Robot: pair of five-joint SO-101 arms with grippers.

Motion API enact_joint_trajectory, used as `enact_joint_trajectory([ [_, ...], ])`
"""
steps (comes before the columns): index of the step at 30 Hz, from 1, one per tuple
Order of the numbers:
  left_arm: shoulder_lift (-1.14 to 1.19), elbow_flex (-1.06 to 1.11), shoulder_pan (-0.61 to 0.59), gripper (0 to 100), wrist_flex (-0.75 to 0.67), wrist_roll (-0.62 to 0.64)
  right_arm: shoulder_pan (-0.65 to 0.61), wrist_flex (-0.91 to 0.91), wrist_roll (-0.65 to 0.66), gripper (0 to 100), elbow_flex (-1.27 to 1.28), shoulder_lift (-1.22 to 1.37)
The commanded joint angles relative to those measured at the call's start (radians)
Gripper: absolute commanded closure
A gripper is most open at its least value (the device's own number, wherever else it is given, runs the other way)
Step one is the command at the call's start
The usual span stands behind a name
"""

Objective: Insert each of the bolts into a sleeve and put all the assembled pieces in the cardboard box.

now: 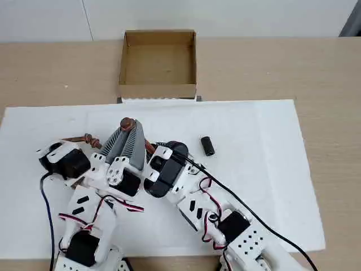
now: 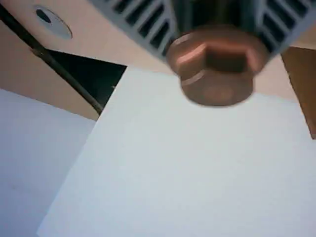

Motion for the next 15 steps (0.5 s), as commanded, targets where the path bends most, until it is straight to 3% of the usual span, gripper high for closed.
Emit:
enact_joint_trajectory([
  [1, -0.005, -0.007, 0.006, 99, -0.017, -0.012, -0.01, -0.024, 0.011, 99.7, -0.103, -0.019],
  [15, -0.005, -0.004, -0.003, 99, -0.072, -0.015, -0.01, -0.022, 0.011, 99.7, -0.101, -0.019],
])
